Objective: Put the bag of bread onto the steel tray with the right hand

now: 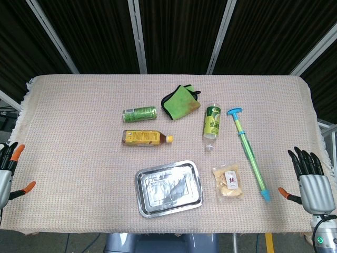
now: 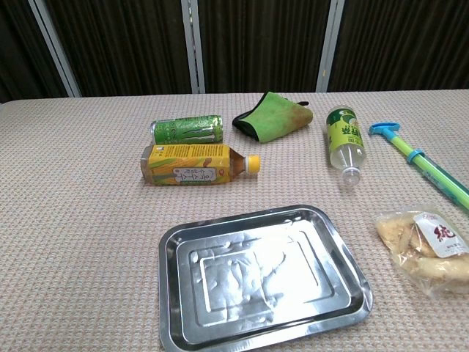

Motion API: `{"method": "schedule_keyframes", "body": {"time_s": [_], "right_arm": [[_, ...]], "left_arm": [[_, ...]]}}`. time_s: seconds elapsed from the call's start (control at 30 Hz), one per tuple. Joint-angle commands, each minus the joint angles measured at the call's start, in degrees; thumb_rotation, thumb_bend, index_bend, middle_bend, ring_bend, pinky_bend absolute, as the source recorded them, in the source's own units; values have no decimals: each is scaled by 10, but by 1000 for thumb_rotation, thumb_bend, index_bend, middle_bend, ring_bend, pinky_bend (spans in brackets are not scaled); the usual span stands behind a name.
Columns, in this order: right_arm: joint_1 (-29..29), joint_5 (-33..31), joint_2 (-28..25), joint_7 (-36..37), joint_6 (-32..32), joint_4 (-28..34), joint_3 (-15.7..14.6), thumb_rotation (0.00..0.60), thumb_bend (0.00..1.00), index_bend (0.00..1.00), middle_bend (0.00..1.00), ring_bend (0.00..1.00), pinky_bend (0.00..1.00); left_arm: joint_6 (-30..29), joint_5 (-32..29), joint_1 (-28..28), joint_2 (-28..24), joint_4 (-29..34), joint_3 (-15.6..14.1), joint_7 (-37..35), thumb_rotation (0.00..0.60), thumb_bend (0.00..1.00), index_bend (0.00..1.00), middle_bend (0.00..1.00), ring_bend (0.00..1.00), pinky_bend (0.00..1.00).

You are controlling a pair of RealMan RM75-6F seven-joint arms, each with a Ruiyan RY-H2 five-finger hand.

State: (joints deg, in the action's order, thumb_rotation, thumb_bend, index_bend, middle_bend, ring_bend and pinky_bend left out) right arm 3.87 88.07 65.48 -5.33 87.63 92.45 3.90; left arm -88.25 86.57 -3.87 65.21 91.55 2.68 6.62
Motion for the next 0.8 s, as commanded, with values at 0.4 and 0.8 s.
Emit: {"method": "schedule_keyframes", "body": {"time_s": [0.4,0.8], "right_arm": [[-3,1,0,4,0,0,-4,600,0,9,0,0,25],[-3,7,-1,13,-1,-6,-6,600,0,9,0,0,25]], "left_arm": [[-3,3,3,0,-2,-3,-4,573,90,0,0,0,0],[-11,5,11,-3,-3,-6,-9,572,89,16,0,0,0]]}}
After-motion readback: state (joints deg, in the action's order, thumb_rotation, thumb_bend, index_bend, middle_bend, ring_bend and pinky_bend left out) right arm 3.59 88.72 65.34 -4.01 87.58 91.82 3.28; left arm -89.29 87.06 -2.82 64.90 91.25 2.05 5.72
